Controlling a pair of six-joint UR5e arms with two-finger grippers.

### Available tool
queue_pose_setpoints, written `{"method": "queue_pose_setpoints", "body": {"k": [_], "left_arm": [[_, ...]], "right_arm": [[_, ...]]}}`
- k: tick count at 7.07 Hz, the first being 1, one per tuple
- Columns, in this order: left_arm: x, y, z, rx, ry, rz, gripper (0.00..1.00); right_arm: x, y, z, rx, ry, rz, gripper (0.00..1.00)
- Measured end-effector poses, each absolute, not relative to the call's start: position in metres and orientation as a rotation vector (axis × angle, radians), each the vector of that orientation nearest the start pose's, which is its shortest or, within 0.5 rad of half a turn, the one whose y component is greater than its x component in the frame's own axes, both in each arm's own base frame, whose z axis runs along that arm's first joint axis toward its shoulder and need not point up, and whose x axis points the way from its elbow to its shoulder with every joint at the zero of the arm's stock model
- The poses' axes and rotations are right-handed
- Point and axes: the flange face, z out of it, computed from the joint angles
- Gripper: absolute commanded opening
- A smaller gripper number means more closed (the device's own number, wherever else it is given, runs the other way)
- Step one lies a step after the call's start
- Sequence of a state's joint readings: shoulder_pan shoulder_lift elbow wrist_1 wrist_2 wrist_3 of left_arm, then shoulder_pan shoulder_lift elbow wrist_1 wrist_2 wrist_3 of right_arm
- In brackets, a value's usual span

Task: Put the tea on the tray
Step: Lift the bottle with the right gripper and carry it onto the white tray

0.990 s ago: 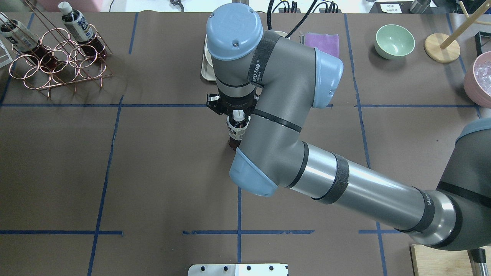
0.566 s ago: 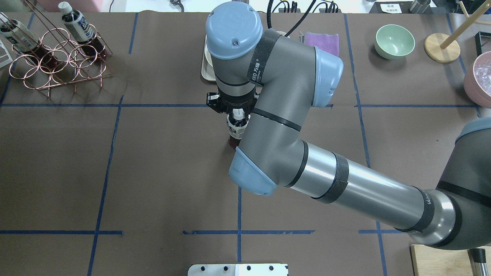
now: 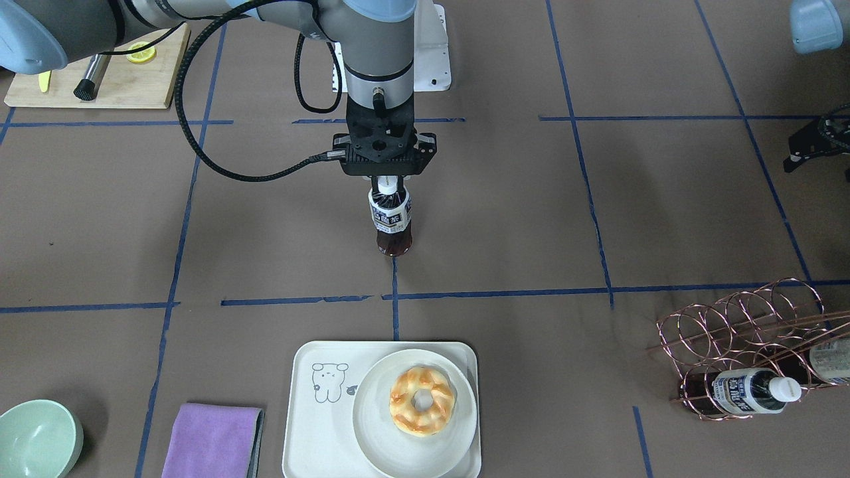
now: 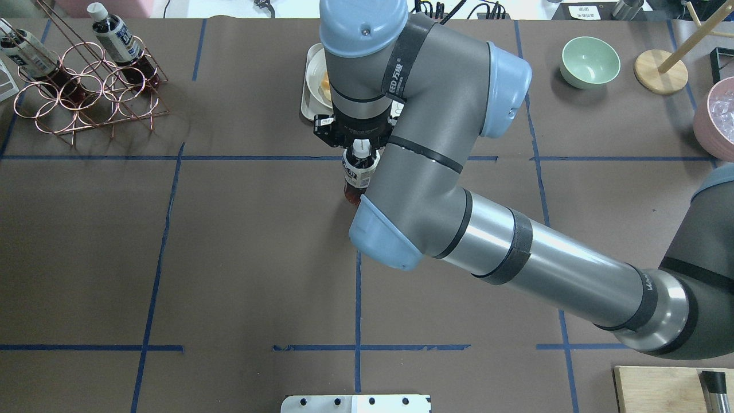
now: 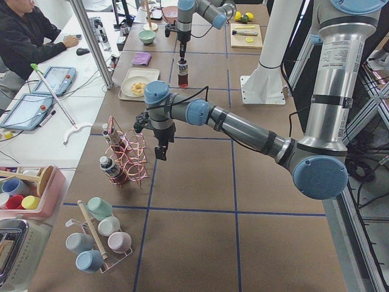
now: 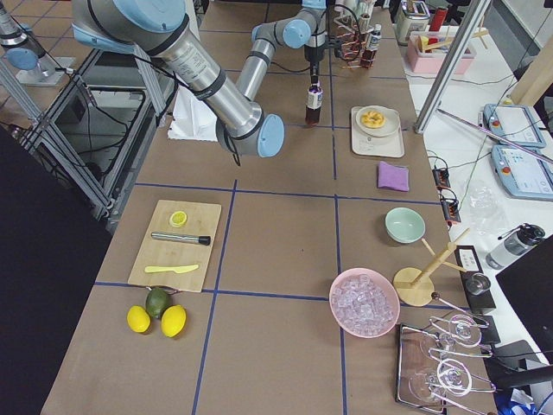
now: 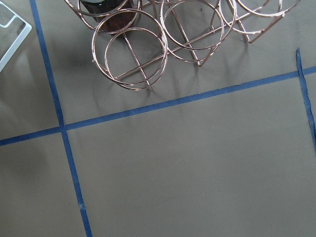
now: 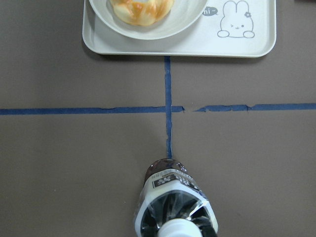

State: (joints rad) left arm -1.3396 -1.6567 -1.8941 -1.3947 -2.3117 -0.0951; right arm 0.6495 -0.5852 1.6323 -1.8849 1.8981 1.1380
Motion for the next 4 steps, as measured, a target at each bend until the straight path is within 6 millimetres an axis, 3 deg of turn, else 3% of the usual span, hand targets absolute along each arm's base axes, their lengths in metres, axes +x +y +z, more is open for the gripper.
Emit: {"method": "queue_pose_setpoints", "body": {"k": [2,4], "left_arm": [[0.052,-0.511,0.475,0.106,0.766,0.217,1.00],[0.052,-0.511,0.472,0.111,0.767,0.218,1.00]], "right_arm": [[-0.454,-0.534,0.065,0.142,-0.771,0.120,0.00],[-0.434,-0.593,0.078,0.160,-0.763,0.140,0.00]]}}
